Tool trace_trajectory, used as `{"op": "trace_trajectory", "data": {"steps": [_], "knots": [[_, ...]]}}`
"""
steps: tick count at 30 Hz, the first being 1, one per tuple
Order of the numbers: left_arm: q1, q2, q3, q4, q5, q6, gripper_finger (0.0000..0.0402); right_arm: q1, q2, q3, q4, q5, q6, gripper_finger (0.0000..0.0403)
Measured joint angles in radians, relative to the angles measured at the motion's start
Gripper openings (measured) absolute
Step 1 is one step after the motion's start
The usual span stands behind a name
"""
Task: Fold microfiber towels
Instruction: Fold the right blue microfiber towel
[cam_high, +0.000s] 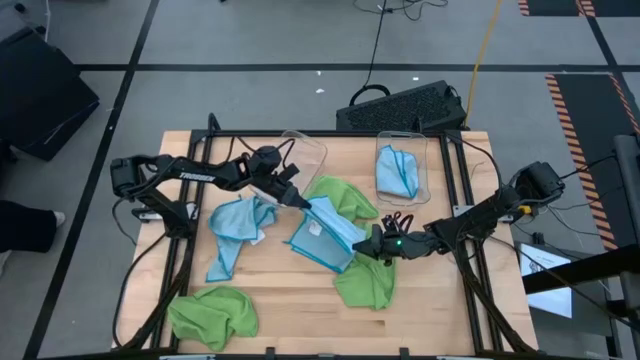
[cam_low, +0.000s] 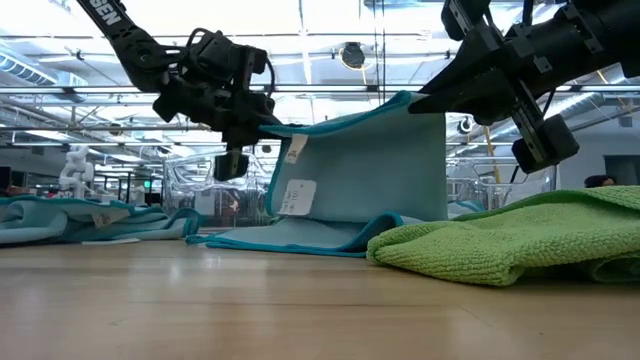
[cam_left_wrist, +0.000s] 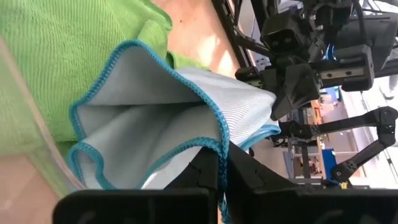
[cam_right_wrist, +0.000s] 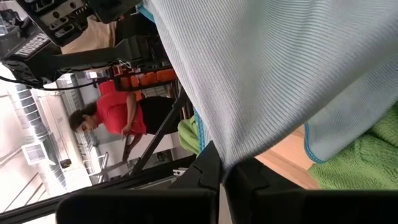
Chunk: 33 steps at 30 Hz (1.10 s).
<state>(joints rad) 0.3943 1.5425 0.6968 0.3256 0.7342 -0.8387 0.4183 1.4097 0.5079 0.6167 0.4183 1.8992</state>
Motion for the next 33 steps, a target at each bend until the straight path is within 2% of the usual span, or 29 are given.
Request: {"op": "trace_trajectory", "data": {"steps": [10,16,22,26,33], "knots": [[0.000,-0.015,0.000,0.196,-0.023,-0.057,0.0009,0.000,0.000,0.000,0.001,0.000,-0.001,0.0004],[-0.026,-0.099,0.006,0.181,-0.036,-0.049,0.0006,0.000,-0.001,0.000,0.011,0.001,-0.024,0.0004],[-0.108,-0.239,0.007,-0.026,-0.143,0.033,0.0005,0.002,-0.001,0.000,0.062,-0.005,-0.062,0.0004],[-0.162,-0.276,0.008,-0.169,-0.221,0.083,0.0003,0.009,-0.001,-0.001,0.101,-0.010,-0.076,0.0004],[-0.241,-0.266,0.008,-0.197,-0.347,0.089,0.0004,0.045,0.000,-0.001,0.113,-0.007,-0.027,0.0004]]}}
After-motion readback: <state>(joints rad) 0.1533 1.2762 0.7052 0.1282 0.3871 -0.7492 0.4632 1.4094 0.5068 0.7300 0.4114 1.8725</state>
